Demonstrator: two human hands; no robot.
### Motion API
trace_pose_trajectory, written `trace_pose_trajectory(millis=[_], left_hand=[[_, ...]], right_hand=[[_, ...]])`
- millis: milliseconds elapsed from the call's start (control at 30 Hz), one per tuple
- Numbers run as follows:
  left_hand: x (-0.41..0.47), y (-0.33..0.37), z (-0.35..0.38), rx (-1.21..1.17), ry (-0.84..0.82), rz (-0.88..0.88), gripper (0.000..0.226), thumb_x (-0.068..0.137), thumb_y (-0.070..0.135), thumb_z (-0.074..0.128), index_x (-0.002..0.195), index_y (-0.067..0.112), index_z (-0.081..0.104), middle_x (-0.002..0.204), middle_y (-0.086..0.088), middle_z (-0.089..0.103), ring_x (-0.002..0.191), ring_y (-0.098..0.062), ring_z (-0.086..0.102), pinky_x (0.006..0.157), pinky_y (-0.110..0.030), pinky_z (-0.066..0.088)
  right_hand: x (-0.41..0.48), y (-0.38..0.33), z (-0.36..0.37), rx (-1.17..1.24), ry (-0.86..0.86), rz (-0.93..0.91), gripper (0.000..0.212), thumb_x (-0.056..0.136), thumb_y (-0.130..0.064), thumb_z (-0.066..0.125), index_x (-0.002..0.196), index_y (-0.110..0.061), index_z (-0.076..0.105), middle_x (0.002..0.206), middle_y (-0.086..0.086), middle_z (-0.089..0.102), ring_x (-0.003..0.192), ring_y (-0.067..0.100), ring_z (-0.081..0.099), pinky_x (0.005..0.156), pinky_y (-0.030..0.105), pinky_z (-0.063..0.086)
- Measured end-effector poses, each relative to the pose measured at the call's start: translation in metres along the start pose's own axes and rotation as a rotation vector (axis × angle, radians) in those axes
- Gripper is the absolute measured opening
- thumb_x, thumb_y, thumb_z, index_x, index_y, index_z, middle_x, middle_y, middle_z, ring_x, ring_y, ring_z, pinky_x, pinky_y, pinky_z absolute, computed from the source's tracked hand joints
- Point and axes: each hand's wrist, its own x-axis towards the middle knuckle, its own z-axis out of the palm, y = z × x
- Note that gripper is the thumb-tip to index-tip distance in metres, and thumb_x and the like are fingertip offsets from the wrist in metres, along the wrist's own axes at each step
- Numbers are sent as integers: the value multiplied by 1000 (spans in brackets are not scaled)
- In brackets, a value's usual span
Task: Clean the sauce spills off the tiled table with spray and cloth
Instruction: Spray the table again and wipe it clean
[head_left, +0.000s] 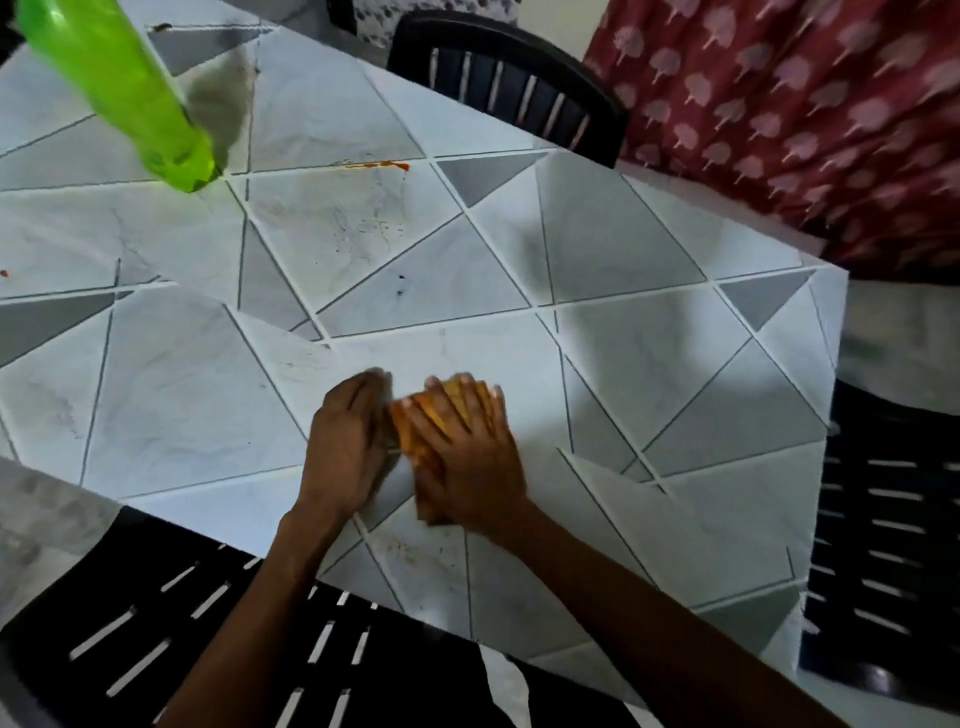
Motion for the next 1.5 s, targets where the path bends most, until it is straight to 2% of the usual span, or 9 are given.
trace_pose_trajectory(millis=[167,400,533,667,867,1000,1133,1367,1500], left_hand=[[13,3,7,68,-24,48,61,85,29,41,139,1,50,141,-17,51,127,-36,49,109,-40,38],[20,50,41,96,-109,97,67,82,41,45,138,5,52,140,-17,53,124,-36,49,107,-39,39],[21,75,62,108,-124,126,59,86,33,45,136,5,53,138,-16,54,124,-35,50,106,-38,39],[20,105,85,140,-143,214,54,85,19,50,137,3,52,139,-18,53,124,-35,48,105,-39,38],[18,153,130,150,-171,307,50,87,15,51,135,0,54,138,-19,53,124,-38,51,107,-40,40],[5,188,155,154,-208,364,52,85,17,53,134,0,55,138,-19,53,123,-37,51,105,-40,41],[-7,207,170,156,-249,371,52,85,24,50,133,3,56,138,-17,53,126,-35,51,107,-42,42],[-49,232,190,245,-282,394,56,87,27,49,139,6,50,144,-17,47,128,-36,47,106,-43,42],[-82,236,198,289,-257,364,52,93,28,41,139,5,50,145,-21,45,128,-39,46,102,-47,44]], right_hand=[[30,59,-7,29,59,276,74,86,-52,43,157,-37,27,168,-2,18,155,32,10,120,61,8],[-160,118,4,30,130,853,79,90,-52,45,160,-23,22,165,10,24,151,41,17,119,62,16],[-190,43,18,124,119,662,78,89,-45,52,159,-21,28,167,11,20,153,42,13,119,65,16],[-142,93,7,121,116,329,77,86,-51,54,157,-33,31,167,0,22,155,33,9,120,61,14],[-189,225,-4,14,177,807,81,88,-55,49,159,-28,23,167,5,19,154,36,13,121,60,10],[-289,191,15,25,187,1003,82,90,-49,51,161,-21,20,168,10,15,154,40,11,120,63,12],[-326,128,28,64,131,864,81,90,-51,51,160,-23,20,168,12,13,153,43,9,120,64,14],[-221,286,-11,41,173,844,77,88,-57,45,158,-33,25,165,4,27,150,39,22,119,60,16],[-213,297,-14,42,188,835,76,89,-56,42,159,-32,24,166,6,25,152,40,18,120,60,16]])
